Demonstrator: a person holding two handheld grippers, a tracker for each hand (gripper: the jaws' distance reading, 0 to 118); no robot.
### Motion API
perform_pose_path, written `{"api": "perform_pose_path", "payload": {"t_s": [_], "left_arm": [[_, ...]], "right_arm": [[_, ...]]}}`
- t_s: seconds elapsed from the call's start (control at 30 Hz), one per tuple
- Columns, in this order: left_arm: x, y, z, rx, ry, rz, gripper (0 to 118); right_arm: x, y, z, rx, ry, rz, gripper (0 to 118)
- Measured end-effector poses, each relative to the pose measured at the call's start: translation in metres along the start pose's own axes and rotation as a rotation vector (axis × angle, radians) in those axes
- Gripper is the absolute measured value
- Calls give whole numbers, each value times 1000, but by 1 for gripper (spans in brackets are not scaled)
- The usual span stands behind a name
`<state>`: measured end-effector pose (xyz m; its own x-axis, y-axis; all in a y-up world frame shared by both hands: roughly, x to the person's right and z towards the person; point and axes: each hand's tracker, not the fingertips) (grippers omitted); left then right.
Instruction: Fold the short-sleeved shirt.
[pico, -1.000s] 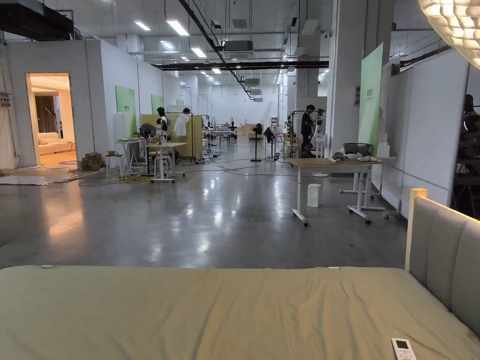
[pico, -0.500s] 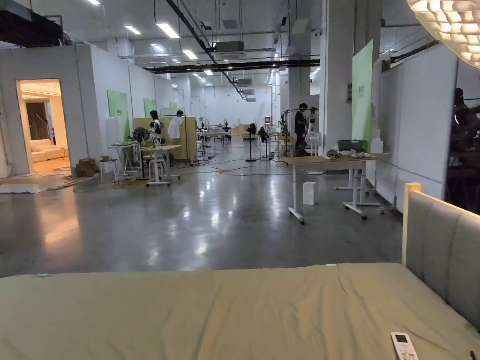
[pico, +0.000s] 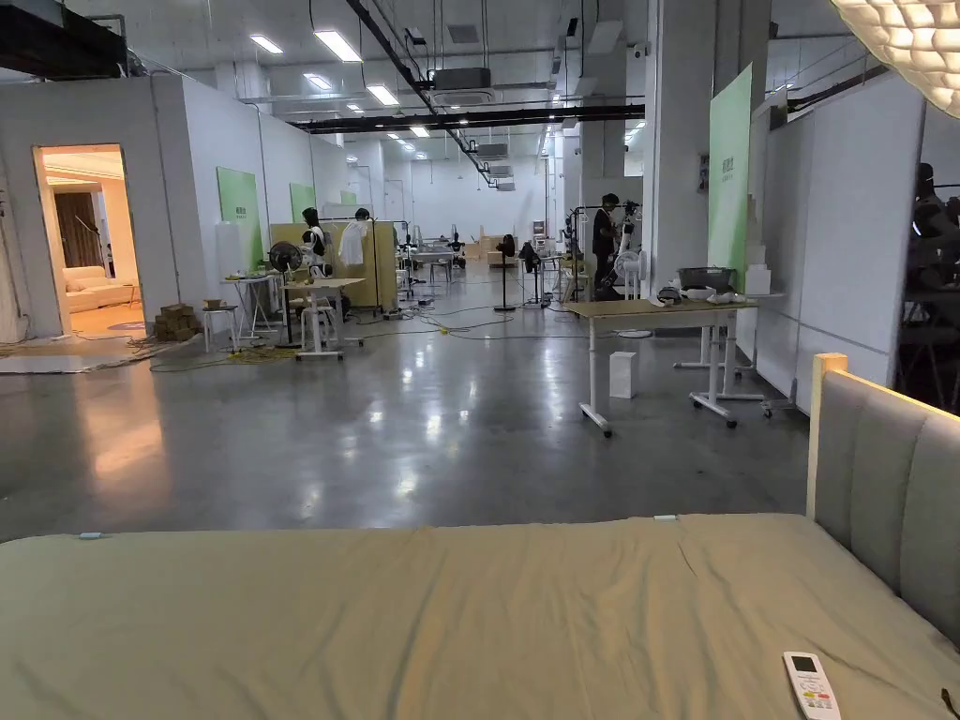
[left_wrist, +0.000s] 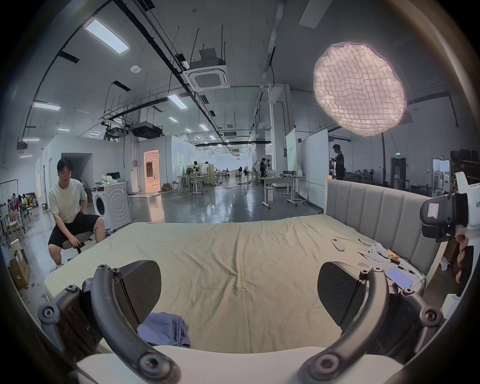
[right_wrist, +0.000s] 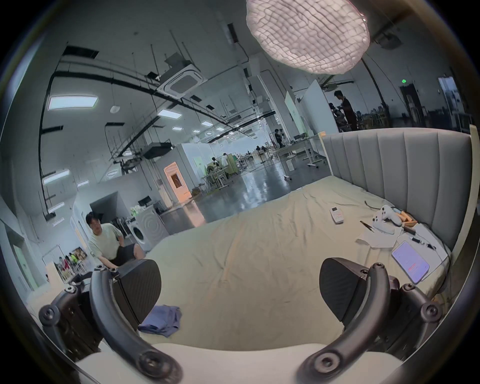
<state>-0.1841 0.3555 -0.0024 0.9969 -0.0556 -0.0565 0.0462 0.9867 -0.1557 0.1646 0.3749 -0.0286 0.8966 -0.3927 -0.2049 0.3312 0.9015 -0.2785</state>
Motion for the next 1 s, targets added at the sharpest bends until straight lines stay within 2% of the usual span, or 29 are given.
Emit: {"api": "perform_pose_path", "payload": {"t_s": [0.17, 0.23, 0.33, 0.43, 0.47, 0.5, 0.57, 0.63, 0.67, 0.73, 0.77, 0.83, 0.9, 1.0], "left_arm": [[1, 2, 2, 12, -9, -18, 118], [3, 2, 2, 13, -10, -18, 118], [4, 1, 3, 9, -15, -15, 118], [5, -2, 5, 1, -20, -18, 118], [5, -2, 6, -2, -20, -21, 118], [5, -3, 6, -3, -18, -23, 118], [3, -3, 7, -3, -7, -23, 118], [1, -4, 10, 9, 2, -12, 118], [0, -3, 13, 15, 6, -5, 118], [-3, -3, 19, 32, 18, 7, 118], [-4, -3, 23, 42, 23, 10, 118], [-8, -2, 29, 74, 41, 12, 118], [-9, 1, 36, 108, 64, 18, 118], [-10, 5, 44, 142, 77, 43, 118]], "right_arm": [[-5, 4, 5, 39, 17, 33, 118], [0, 4, 1, 34, 13, 25, 118], [11, 3, -6, 17, 5, -31, 118], [12, -3, -4, 60, -97, -50, 118], [15, -3, -4, 50, -94, -56, 118], [16, -2, -2, 32, -81, -66, 118], [23, -3, -1, -9, 24, -127, 118], [39, -9, -2, 41, 172, -152, 118], [41, -10, -1, 79, 213, -127, 118], [37, -11, 3, 170, 226, 20, 118], [33, -11, 6, 200, 209, 86, 118], [22, -11, 8, 203, 86, 187, 118], [11, -11, 7, 192, 10, 245, 118], [7, -17, 9, 183, 4, 285, 118]]}}
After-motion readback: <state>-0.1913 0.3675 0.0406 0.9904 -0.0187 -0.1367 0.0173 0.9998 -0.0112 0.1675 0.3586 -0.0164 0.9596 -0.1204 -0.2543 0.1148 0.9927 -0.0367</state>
